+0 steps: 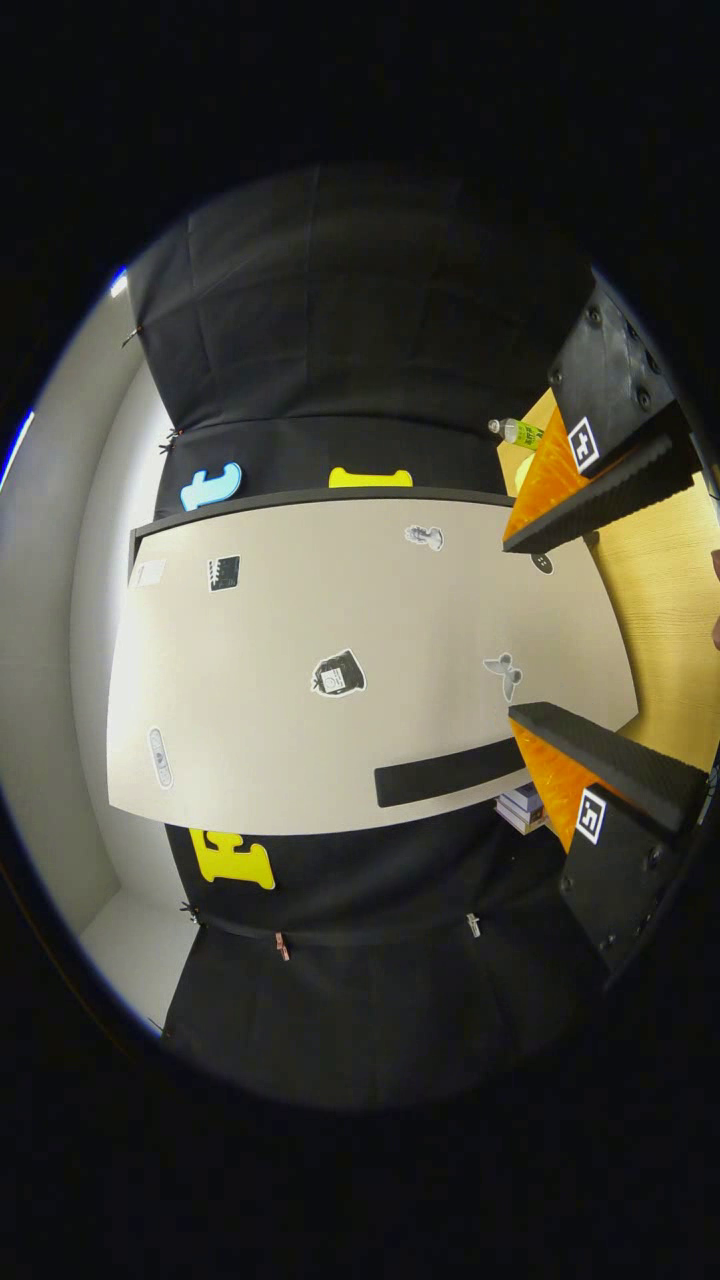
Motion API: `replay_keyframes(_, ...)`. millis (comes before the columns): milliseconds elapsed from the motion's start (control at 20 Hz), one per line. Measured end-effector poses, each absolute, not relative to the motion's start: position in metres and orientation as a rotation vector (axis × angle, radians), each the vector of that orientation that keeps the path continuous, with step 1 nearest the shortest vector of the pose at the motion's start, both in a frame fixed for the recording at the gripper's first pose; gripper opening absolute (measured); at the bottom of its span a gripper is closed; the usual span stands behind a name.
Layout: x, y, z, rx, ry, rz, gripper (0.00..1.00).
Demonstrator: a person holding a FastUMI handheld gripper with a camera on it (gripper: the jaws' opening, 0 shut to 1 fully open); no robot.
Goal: Open the shoe cabinet door, grab the shoes and put them into the shoe cabinet, then close the shoe cabinet door.
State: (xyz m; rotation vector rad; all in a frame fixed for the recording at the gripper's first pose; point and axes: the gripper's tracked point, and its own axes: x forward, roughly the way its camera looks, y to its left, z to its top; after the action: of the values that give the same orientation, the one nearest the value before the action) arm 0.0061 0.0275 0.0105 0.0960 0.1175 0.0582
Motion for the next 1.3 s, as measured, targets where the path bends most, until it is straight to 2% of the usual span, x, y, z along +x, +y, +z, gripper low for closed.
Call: replay_keyframes(1300,-0.011,0.026,0.010,0.079,0.125,0.082,0.98)
